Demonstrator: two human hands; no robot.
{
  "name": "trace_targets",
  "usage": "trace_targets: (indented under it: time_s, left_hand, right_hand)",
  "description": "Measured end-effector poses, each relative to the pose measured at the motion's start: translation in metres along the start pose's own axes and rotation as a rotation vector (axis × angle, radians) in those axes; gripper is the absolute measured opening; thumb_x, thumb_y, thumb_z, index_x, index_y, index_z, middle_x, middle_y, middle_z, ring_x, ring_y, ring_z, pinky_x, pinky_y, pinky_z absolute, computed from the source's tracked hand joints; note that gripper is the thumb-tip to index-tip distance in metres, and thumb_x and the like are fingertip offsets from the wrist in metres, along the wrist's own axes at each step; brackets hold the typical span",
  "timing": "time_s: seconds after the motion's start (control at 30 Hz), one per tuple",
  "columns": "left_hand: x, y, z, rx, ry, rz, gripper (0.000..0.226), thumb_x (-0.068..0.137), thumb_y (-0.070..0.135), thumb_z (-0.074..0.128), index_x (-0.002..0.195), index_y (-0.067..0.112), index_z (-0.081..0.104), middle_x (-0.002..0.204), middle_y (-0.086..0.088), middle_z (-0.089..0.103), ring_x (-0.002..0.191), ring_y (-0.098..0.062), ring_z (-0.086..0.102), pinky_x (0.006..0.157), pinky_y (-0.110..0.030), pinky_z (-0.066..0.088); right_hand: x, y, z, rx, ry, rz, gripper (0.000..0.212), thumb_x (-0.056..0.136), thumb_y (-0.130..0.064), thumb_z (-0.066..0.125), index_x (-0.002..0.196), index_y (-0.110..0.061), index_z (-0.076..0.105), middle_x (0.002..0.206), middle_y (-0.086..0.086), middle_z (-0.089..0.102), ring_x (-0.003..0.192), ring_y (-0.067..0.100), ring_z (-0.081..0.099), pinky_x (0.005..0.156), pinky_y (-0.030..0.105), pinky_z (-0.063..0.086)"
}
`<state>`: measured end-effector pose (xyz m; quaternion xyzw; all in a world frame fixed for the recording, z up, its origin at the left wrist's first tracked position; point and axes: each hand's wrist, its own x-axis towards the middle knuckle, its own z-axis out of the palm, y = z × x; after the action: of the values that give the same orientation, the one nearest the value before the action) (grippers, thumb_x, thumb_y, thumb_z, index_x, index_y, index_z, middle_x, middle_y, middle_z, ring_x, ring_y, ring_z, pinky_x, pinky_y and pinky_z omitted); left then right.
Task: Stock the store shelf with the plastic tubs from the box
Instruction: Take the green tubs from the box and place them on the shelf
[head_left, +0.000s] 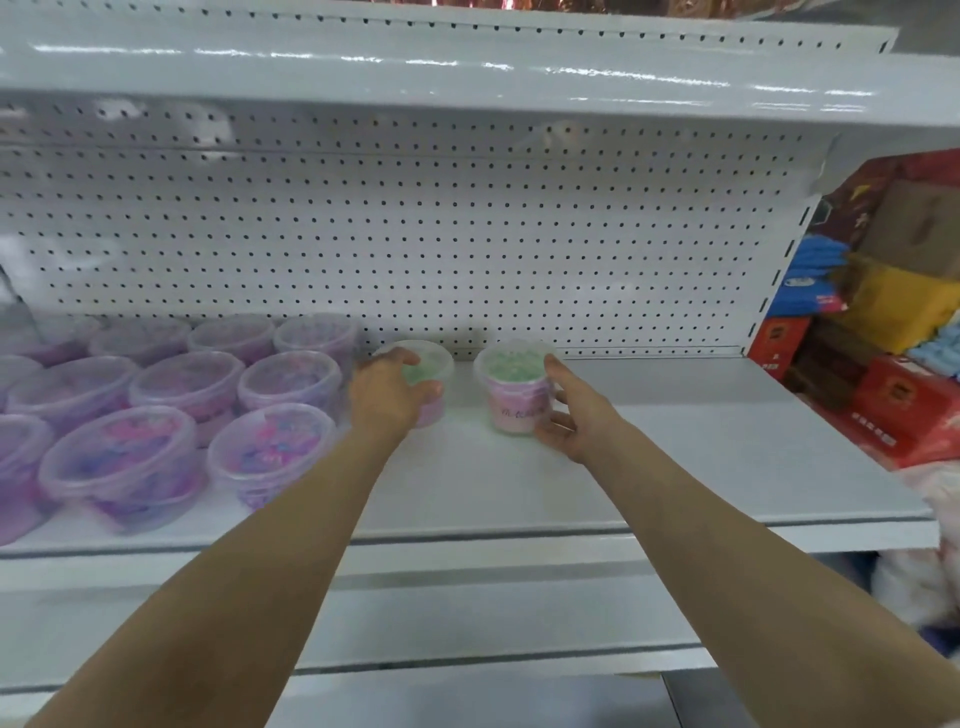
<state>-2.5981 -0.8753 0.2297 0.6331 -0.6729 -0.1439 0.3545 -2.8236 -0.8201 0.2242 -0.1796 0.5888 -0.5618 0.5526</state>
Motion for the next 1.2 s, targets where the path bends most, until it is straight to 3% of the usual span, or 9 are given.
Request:
trace_targets:
  time_s: [0.13,0.33,0.43,0.53,0.6,0.77,0.87,1.07,1.2]
  left_hand:
    - [0.02,-0.002,0.007,-0.097,0.023,-0.084,0.046,0.068,0.031,0.083,0.108,0.016,0.067,0.116,-0.008,0.064,0.106,-0.027,0.06,0.088,-0.031,0.05]
    - [0.041,-0.006,0.016,-0.022,0.006,-0.089,0.043,0.073,0.034,0.077,0.111,0.016,0.063,0.121,-0.006,0.061,0.109,-0.025,0.057,0.091,-0.025,0.042]
    - [0.047,-0.006,0.017,0.014,0.014,-0.091,0.045,0.073,0.035,0.075,0.112,0.018,0.063,0.121,-0.004,0.061,0.11,-0.023,0.057,0.094,-0.025,0.041]
    - [0.051,-0.008,0.02,-0.009,0.008,-0.082,0.046,0.07,0.037,0.077,0.11,0.02,0.063,0.121,-0.003,0.062,0.11,-0.022,0.057,0.095,-0.027,0.042]
    - [0.054,-0.008,0.022,0.039,0.01,-0.08,0.044,0.07,0.039,0.075,0.109,0.022,0.062,0.122,-0.001,0.061,0.111,-0.021,0.057,0.096,-0.025,0.041]
    - [0.063,-0.008,0.024,0.075,0.032,-0.067,0.045,0.073,0.038,0.075,0.113,0.021,0.062,0.121,-0.003,0.063,0.11,-0.022,0.057,0.094,-0.024,0.037]
    - [0.068,-0.01,0.027,0.07,0.032,-0.076,0.046,0.072,0.036,0.077,0.113,0.02,0.063,0.121,-0.005,0.062,0.111,-0.024,0.056,0.094,-0.027,0.038]
    - [0.076,-0.012,0.029,0.077,0.056,-0.056,0.051,0.064,0.037,0.082,0.109,0.02,0.065,0.114,-0.004,0.065,0.106,-0.024,0.059,0.091,-0.026,0.04]
    - [0.083,-0.015,0.03,0.083,0.07,-0.032,0.048,0.064,0.035,0.082,0.106,0.017,0.066,0.112,-0.005,0.066,0.104,-0.025,0.06,0.084,-0.024,0.038]
  right_hand:
    - [0.011,-0.001,0.011,-0.027,0.057,-0.026,0.075,0.066,-0.058,0.083,0.119,-0.012,0.056,0.12,0.011,0.061,0.101,0.029,0.066,0.083,0.041,0.061]
    - [0.029,0.0,0.027,-0.217,0.131,-0.185,0.053,0.073,-0.061,0.076,0.081,-0.012,0.058,0.086,0.003,0.063,0.089,0.03,0.071,0.087,0.043,0.059]
    - [0.031,-0.005,0.034,-0.468,0.176,-0.274,0.065,0.078,-0.071,0.062,0.097,-0.009,0.063,0.094,0.005,0.067,0.079,0.024,0.067,0.074,0.037,0.058]
    - [0.031,-0.006,0.032,-0.773,0.199,-0.41,0.074,0.082,-0.072,0.055,0.129,-0.015,0.05,0.12,0.005,0.063,0.11,0.029,0.062,0.083,0.032,0.047]
    - [0.03,-0.006,0.033,-0.815,0.154,-0.564,0.08,0.082,-0.065,0.062,0.146,-0.026,0.032,0.14,0.001,0.052,0.126,0.025,0.053,0.092,0.032,0.042]
    - [0.036,-0.004,0.044,-0.834,0.027,-0.731,0.099,0.059,-0.067,0.079,0.141,-0.039,0.032,0.142,-0.013,0.042,0.126,0.009,0.047,0.099,0.032,0.046]
    - [0.048,-0.007,0.052,-0.882,0.01,-0.743,0.102,0.045,-0.071,0.079,0.133,-0.039,0.039,0.128,-0.013,0.053,0.118,0.011,0.054,0.093,0.038,0.052]
    - [0.072,-0.021,0.072,-0.909,0.019,-0.711,0.137,0.049,-0.066,0.085,0.155,-0.026,0.009,0.152,0.006,0.039,0.138,0.025,0.041,0.106,0.042,0.042]
    - [0.086,-0.023,0.076,-0.913,0.0,-0.778,0.128,0.056,-0.063,0.086,0.155,-0.03,0.013,0.152,0.006,0.032,0.138,0.025,0.039,0.102,0.042,0.041]
